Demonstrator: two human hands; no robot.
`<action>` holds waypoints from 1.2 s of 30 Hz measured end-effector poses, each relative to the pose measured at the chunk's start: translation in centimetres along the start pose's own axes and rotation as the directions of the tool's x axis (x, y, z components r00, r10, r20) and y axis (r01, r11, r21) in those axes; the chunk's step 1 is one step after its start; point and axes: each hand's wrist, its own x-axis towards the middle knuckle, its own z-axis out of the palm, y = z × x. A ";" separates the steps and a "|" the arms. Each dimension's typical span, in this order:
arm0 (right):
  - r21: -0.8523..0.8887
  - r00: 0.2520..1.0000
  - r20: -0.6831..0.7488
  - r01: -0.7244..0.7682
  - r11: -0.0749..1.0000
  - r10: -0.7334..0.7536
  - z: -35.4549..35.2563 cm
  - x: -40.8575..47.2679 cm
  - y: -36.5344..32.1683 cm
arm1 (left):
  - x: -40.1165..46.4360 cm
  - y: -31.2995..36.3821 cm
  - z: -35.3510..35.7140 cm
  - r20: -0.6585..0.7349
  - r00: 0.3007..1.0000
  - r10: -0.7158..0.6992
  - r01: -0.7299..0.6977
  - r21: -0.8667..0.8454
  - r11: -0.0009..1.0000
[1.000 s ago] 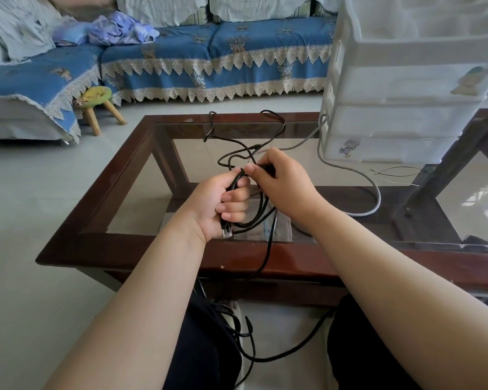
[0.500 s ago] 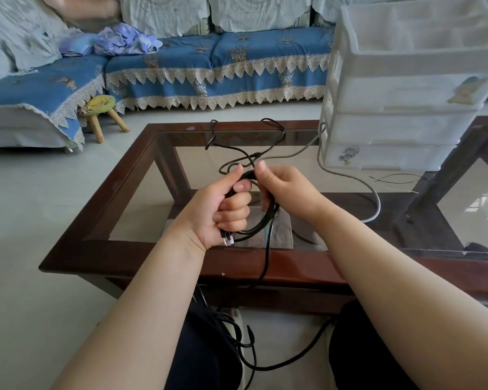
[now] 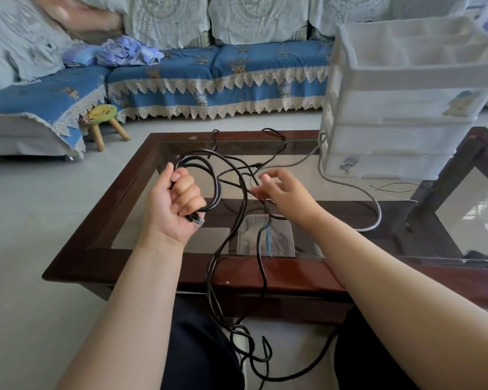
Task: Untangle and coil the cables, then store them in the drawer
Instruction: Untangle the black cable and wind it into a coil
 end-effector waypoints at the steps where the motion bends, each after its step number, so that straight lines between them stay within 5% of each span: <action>1: 0.083 0.999 0.053 -0.016 0.996 0.012 0.5 -0.3 -0.2 | 0.0 0.0 0.0 0.002 1.000 -0.012 0.012 -0.001 1.000; 5: 0.201 0.975 0.201 -0.134 0.970 0.093 3.1 -2.3 -0.7 | 0.0 -0.3 0.4 0.024 0.999 -0.041 0.041 -0.004 0.999; 8: 0.468 0.987 0.135 -0.136 0.873 0.082 5.0 -3.6 -1.2 | 0.0 -0.5 0.6 -0.002 1.000 -0.026 0.026 -0.009 1.000; 10: 0.462 0.995 0.043 -0.104 0.881 0.095 5.8 -4.0 -1.1 | 0.1 -0.3 0.6 -0.045 0.999 0.010 -0.010 0.000 1.000; 15: -0.188 0.998 -0.010 -0.058 0.980 0.057 4.9 -3.6 -1.0 | 0.2 0.5 0.1 -0.248 0.957 0.150 -0.135 0.074 0.988; 21: -0.313 0.992 -0.055 0.089 0.945 -0.112 5.2 -6.1 -1.7 | 0.1 1.0 -1.0 -0.581 0.798 0.160 -0.230 -0.048 0.972; 26: -0.725 0.940 0.112 0.300 0.620 -0.324 6.5 -6.7 -1.5 | 0.6 0.8 -0.4 -0.606 0.747 0.274 -0.113 0.291 0.950; 30: -0.776 0.877 0.294 0.451 0.442 -0.380 5.6 -6.8 -2.1 | 0.9 -0.7 0.3 -0.482 0.820 0.308 0.148 0.699 0.700; 33: -0.716 0.776 0.402 0.597 0.361 -0.486 4.3 -6.2 -3.0 | 0.5 -1.7 0.6 -0.355 0.917 0.183 0.213 0.821 0.530; 36: -0.633 0.761 0.391 0.631 0.449 -0.518 3.1 -5.4 -3.7 | 0.2 -2.4 0.4 -0.269 0.963 0.004 0.245 0.884 0.398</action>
